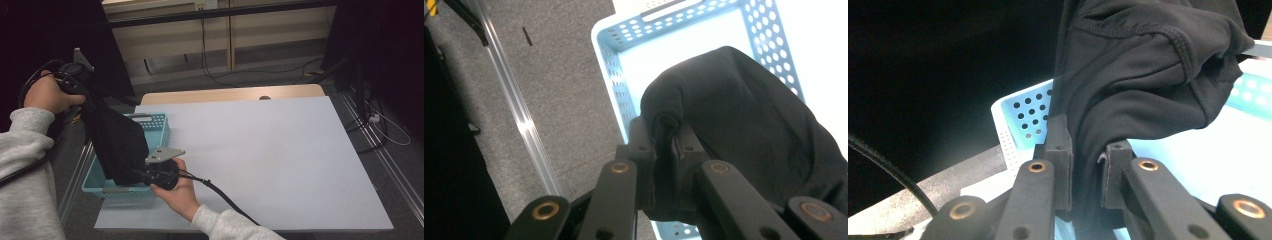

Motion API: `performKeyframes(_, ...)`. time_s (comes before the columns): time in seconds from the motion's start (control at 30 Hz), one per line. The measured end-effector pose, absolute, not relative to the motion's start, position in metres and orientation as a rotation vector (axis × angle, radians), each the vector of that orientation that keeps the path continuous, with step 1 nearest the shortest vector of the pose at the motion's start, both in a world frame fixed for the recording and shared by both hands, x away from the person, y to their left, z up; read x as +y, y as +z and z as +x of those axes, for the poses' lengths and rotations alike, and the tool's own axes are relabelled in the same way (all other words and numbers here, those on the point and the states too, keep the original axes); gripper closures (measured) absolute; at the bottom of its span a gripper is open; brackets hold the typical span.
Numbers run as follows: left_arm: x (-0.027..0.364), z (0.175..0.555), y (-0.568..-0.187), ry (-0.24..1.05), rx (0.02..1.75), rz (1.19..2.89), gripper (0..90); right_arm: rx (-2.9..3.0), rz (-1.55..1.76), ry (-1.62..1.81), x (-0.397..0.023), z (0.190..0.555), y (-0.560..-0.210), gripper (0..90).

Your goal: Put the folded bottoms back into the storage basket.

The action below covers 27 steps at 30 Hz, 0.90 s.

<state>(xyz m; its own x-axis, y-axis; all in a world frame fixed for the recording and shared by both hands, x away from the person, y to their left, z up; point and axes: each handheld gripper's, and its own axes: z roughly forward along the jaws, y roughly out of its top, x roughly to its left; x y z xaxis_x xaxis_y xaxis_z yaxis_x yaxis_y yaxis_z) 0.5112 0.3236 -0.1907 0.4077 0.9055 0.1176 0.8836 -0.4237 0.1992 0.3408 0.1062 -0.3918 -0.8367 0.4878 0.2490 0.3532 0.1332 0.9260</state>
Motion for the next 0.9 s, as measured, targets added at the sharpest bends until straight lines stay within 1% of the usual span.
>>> performKeyframes(0.07,0.326,0.517,-0.194,0.349,1.602,2.514,82.5,2.263,0.852,1.808,0.11,0.343,-0.391,78.7)
performKeyframes(0.1,0.327,0.519,-0.198,0.38,1.597,2.476,81.9,2.256,0.85,1.809,0.112,0.344,-0.392,76.3)
performKeyframes(0.13,0.328,0.521,-0.202,0.411,1.575,2.461,79.8,2.271,0.843,1.784,0.115,0.346,-0.393,68.2)
performKeyframes(0.17,0.329,0.523,-0.208,0.46,1.543,2.454,74.5,2.277,0.849,1.728,0.117,0.346,-0.393,57.1)
performKeyframes(0.2,0.329,0.524,-0.214,0.517,1.504,2.457,60.9,2.278,0.835,1.686,0.117,0.345,-0.393,47.4)
performKeyframes(0.23,0.33,0.525,-0.219,0.563,1.487,2.449,45.7,2.285,0.819,1.667,0.117,0.343,-0.392,42.0)
performKeyframes(0.27,0.331,0.525,-0.222,0.561,1.493,2.439,40.5,2.271,0.8,1.634,0.114,0.341,-0.39,38.2)
performKeyframes(0.37,0.332,0.521,-0.234,0.514,1.498,2.448,39.3,2.223,0.79,1.645,0.101,0.34,-0.385,35.0)
performKeyframes(0.4,0.331,0.52,-0.237,0.496,1.494,2.449,37.3,2.225,0.796,1.647,0.096,0.341,-0.384,33.5)
performKeyframes(0.47,0.329,0.516,-0.244,0.457,1.481,2.458,33.1,2.22,0.798,1.626,0.086,0.344,-0.382,33.4)
performKeyframes(0.63,0.326,0.508,-0.255,0.438,1.444,2.462,31.8,2.21,0.827,1.603,0.058,0.348,-0.381,31.0)
performKeyframes(0.9,0.318,0.496,-0.276,0.381,1.378,2.458,31.5,2.203,0.857,1.585,0.02,0.349,-0.385,23.8)
